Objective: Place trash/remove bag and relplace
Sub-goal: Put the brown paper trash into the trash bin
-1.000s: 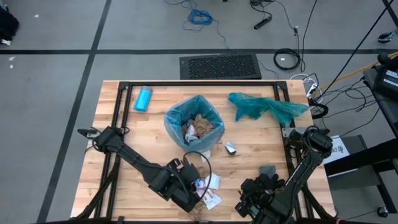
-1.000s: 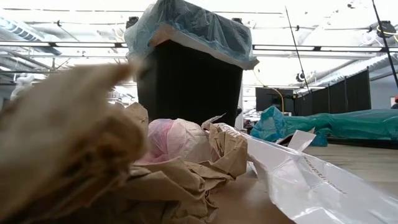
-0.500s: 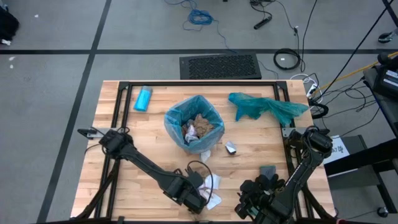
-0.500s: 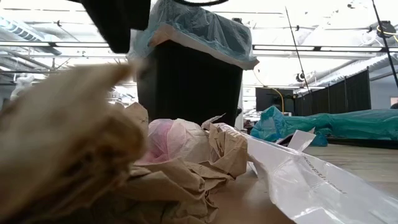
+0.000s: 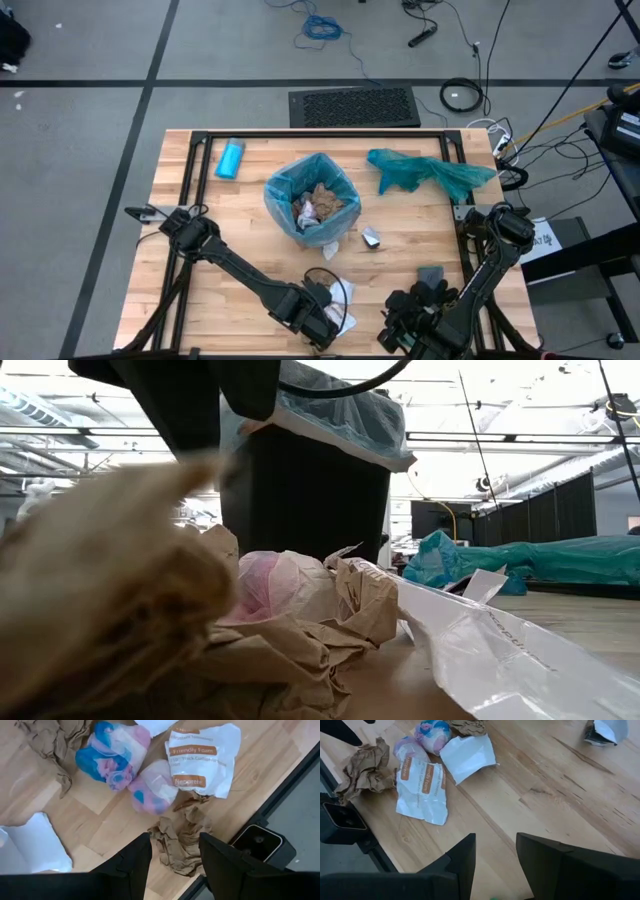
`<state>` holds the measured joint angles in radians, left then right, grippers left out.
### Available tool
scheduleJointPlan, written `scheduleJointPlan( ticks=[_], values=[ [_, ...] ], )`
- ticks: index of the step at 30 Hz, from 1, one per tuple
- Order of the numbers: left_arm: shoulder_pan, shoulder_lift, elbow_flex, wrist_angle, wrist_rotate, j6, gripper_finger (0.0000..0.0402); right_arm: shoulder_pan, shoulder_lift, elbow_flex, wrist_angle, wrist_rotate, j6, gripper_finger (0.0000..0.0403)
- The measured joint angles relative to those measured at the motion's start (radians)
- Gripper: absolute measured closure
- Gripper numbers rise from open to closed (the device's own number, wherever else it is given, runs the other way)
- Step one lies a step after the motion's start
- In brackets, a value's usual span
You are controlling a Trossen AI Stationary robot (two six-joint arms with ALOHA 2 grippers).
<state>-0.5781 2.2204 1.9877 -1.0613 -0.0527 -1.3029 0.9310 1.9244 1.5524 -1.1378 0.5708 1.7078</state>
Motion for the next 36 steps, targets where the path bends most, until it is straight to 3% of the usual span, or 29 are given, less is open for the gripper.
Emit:
scheduleJointPlan(
  ticks=[23, 26, 31, 36],
  values=[
    [-0.011, 0.108, 0.001, 0.033, 0.039, 0.026, 0.0238, 0.004, 0.000, 0.000, 0.013, 0.000, 0.000, 0.0271],
    [-0.011, 0.114, 0.001, 0.034, 0.071, 0.028, 0.0270, 0.005, 0.000, 0.000, 0.013, 0.000, 0.000, 0.0271],
    [-0.011, 0.109, 0.001, 0.035, 0.079, 0.056, 0.0383, 0.006, 0.000, 0.000, 0.013, 0.000, -0.002, 0.0271],
    [-0.011, 0.106, 0.089, -0.066, 0.085, 0.095, 0.0396, 0.006, 0.000, 0.000, 0.013, 0.001, -0.021, 0.0271]
  ],
)
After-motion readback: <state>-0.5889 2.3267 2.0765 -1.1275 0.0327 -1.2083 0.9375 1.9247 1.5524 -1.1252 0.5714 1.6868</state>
